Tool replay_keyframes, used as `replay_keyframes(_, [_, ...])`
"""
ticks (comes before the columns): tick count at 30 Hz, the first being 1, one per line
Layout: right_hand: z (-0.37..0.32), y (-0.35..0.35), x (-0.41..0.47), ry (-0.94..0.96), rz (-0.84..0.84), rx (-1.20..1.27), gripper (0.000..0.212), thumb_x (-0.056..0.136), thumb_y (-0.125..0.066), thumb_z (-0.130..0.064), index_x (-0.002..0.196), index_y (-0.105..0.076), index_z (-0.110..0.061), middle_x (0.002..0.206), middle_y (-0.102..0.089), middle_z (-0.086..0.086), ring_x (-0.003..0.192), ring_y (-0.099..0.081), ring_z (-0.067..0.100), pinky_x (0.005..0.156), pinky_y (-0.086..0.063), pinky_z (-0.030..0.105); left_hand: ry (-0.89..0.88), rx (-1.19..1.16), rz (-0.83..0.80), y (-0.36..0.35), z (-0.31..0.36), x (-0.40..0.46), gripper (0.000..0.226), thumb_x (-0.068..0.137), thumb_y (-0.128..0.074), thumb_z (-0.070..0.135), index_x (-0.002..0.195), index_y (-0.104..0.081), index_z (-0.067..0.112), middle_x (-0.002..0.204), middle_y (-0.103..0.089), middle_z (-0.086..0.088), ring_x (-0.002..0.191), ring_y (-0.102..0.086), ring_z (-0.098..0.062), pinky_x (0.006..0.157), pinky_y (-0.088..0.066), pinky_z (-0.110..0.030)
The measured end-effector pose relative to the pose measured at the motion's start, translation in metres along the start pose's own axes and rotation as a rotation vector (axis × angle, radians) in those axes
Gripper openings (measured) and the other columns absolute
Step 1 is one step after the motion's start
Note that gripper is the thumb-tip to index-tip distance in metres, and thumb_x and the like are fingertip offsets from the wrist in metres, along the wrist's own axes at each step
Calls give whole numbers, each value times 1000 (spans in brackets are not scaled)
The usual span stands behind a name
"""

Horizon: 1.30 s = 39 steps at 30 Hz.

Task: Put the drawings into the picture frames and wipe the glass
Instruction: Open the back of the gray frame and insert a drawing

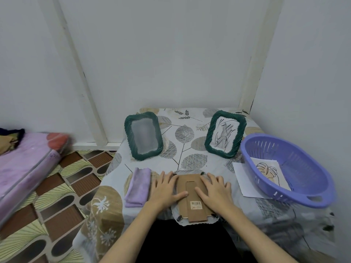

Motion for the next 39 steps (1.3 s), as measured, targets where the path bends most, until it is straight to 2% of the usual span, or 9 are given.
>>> replay_keyframes(7, [-3,3,19,-36,-69,-5,62,87,-34,-56,141,-30,-28,139,-31,4,126,-28,24,98,-26,44,-6,63,-131,10,3,20,80,83,-44,64,147,-11,28,157,-3,1,145,6,-26,117,-1,-48])
replay_keyframes(15, [-3,8,36,-71,-139,3,62,83,-37,-55,139,-32,-26,131,-34,8,121,-30,27,100,-25,48,-19,67,-188,15,0,40,85,81,-48,65,147,-9,29,156,-4,-4,145,7,-27,118,2,-46])
replay_keyframes(18, [-1,11,36,-64,-170,45,63,84,-39,-57,139,-31,-28,131,-34,7,121,-29,26,101,-25,47,-20,-22,-115,15,1,35,86,81,-51,62,147,-10,27,157,-3,-1,145,6,-25,118,-1,-45])
replay_keyframes(21, [6,18,21,-24,-155,167,70,83,-42,-64,143,-24,-33,141,-30,4,127,-26,25,101,-25,44,-68,-178,57,14,1,21,74,83,-55,53,144,-25,25,157,-13,0,146,-6,-22,119,-9,-43])
replay_keyframes(24, [12,24,-10,31,-147,262,98,59,-37,-88,141,-23,-37,141,-30,-1,129,-26,22,101,-26,43,-195,-371,28,12,0,-2,61,79,-66,45,131,-50,17,144,-40,-3,135,-35,-16,115,-25,-34])
replay_keyframes(27, [17,21,-42,89,-164,223,121,30,-32,-99,136,-30,-42,141,-30,-6,131,-24,18,102,-25,41,-259,-364,-64,5,-4,-29,78,57,-78,55,124,-56,21,139,-41,6,131,-31,-5,113,-22,-25])
replay_keyframes(30, [21,11,-61,121,-155,190,88,50,-51,-82,129,-43,-43,145,-27,-7,133,-21,16,103,-23,37,-294,-337,35,-3,-9,-44,67,62,-81,42,121,-58,18,138,-44,6,127,-31,1,112,-23,-22])
replay_keyframes(33, [22,6,-69,98,-27,259,45,75,-66,-51,118,-56,-39,143,-35,-6,131,-28,17,101,-25,35,-302,-426,162,-10,-12,-55,47,68,-79,33,108,-65,13,128,-56,2,129,-39,-5,108,-28,-17])
replay_keyframes(39, [20,4,-73,59,62,327,28,80,-66,-37,108,-63,-37,140,-42,-7,128,-34,16,98,-27,33,-256,-574,271,-21,-9,-67,30,72,-77,26,97,-69,12,122,-54,12,132,-34,-5,105,-25,-13])
Point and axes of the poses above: each hand's wrist, its own x-axis towards the middle knuckle, its own y-axis out of the back of the hand, z = x × y, the point moved 3 cm from there along x, towards the middle knuckle
